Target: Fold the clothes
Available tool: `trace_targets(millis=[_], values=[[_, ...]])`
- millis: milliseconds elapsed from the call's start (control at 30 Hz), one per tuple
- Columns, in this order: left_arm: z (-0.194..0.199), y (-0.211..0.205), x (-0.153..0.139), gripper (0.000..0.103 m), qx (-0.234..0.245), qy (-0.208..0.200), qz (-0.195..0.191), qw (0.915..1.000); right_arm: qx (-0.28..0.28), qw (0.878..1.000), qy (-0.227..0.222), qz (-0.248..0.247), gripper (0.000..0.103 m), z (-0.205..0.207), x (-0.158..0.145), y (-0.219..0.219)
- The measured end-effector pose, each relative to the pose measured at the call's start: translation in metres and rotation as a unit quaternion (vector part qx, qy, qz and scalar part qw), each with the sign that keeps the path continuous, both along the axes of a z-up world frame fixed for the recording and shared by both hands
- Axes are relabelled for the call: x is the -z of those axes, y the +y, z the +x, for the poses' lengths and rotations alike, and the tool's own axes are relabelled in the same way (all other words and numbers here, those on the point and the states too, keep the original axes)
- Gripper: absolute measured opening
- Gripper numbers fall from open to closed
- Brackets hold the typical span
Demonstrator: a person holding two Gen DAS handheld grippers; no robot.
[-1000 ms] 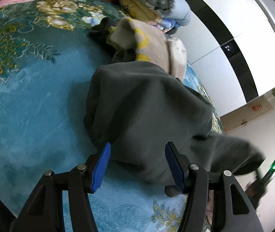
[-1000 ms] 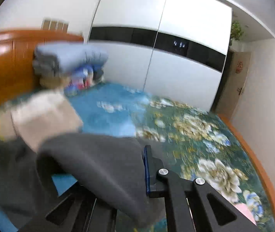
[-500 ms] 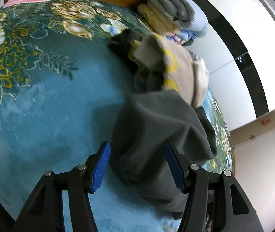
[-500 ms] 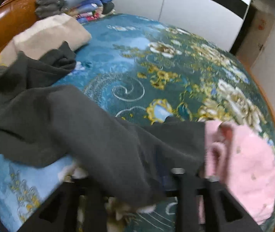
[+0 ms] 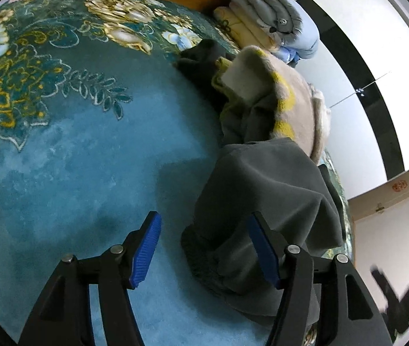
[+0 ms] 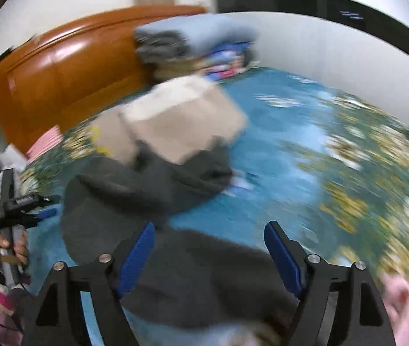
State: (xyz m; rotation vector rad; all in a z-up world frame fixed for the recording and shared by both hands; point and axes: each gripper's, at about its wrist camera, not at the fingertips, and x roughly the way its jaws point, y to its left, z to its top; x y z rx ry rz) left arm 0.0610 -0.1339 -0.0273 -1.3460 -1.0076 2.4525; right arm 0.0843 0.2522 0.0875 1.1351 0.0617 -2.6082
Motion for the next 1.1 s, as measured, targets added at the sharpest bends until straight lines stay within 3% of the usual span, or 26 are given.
trace_targets(millis=[133,233,367,567,600,633,733,767,867,1000,1067,1100], values=[[0.003,-0.011,0.009,0.068,-0.006,-0.002,0.01,0.9999,-0.054,0.998,-0.027,0.002,0.082,-0.069,0.02,-0.068],[0.004,-0.023,0.016,0.068,-0.017,-0.005,0.025,0.9995,-0.06,0.997,-0.057,0.01,0.085,-0.109,0.034,-0.099],[-0.002,-0.035,0.021,0.069,-0.021,-0.002,0.026,0.9995,-0.061,0.995,-0.079,0.015,0.103,-0.137,0.049,-0.113],[-0.039,-0.025,0.013,0.071,0.021,0.007,0.015,0.9996,-0.053,0.991,-0.12,0.041,0.102,-0.163,0.064,-0.125],[-0.046,-0.021,0.01,0.071,0.03,0.012,0.016,0.9993,-0.055,0.989,-0.126,0.048,0.1,-0.164,0.065,-0.129],[-0.053,-0.017,0.007,0.072,0.039,0.016,0.017,0.999,-0.053,0.988,-0.135,0.058,0.088,-0.165,0.067,-0.133],[-0.08,-0.001,-0.001,0.077,0.068,0.027,0.043,0.9964,-0.028,0.982,-0.171,0.08,0.038,-0.168,0.08,-0.137],[-0.087,0.005,-0.001,0.077,0.077,0.024,0.05,0.9955,-0.024,0.982,-0.171,0.078,0.027,-0.164,0.079,-0.135],[-0.104,0.023,0.0,0.077,0.104,0.013,0.068,0.9921,-0.017,0.984,-0.165,0.065,0.011,-0.151,0.073,-0.128],[-0.099,0.049,-0.008,0.073,0.15,0.03,0.075,0.9853,0.001,0.992,-0.128,0.022,0.009,-0.114,0.044,-0.096],[-0.093,0.062,-0.014,0.03,0.173,0.043,0.075,0.9811,0.018,0.994,-0.105,0.0,0.009,-0.095,0.029,-0.075],[-0.086,0.068,-0.022,0.02,0.182,0.057,0.067,0.9794,0.027,0.995,-0.093,-0.01,0.009,-0.084,0.021,-0.064]])
